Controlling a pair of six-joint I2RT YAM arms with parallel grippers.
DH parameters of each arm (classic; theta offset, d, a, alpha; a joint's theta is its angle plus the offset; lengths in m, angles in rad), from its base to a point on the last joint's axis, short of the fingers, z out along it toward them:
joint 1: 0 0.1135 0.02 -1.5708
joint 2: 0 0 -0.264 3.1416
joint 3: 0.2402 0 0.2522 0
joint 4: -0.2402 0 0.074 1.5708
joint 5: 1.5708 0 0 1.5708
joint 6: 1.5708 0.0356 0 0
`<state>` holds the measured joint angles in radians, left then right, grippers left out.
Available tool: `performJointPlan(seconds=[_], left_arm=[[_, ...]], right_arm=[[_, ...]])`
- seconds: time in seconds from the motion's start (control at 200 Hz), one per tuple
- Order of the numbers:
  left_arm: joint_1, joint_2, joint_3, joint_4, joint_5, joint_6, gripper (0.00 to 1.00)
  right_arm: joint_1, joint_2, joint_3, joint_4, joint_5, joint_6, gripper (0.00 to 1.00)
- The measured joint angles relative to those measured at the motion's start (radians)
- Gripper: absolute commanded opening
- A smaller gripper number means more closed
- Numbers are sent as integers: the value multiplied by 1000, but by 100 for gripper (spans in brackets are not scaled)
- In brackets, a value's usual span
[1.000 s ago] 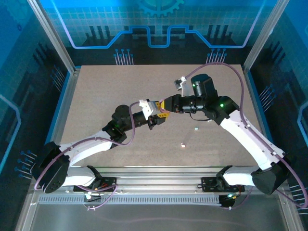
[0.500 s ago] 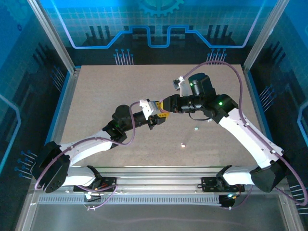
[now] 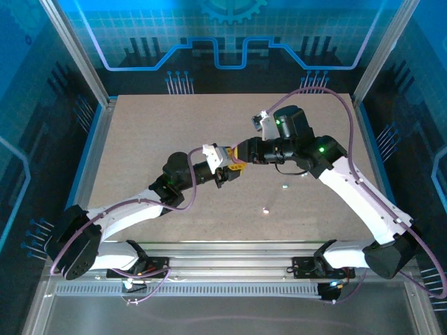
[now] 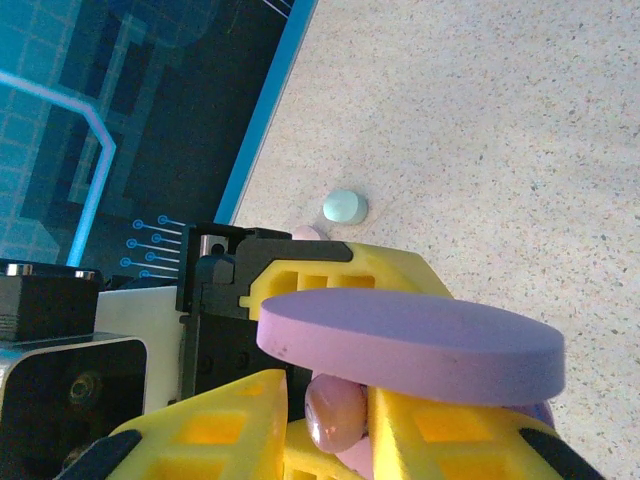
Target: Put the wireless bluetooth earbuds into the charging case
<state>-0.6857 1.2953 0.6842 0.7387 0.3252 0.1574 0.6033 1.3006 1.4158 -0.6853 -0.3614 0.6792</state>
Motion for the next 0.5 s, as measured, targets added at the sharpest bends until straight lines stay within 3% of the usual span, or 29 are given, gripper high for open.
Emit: performJointPlan(seconds=[0.5], left_arm=[[0, 0, 0, 8, 0, 0, 37]], right_arm=[[1, -28, 13, -24, 21, 0, 32]])
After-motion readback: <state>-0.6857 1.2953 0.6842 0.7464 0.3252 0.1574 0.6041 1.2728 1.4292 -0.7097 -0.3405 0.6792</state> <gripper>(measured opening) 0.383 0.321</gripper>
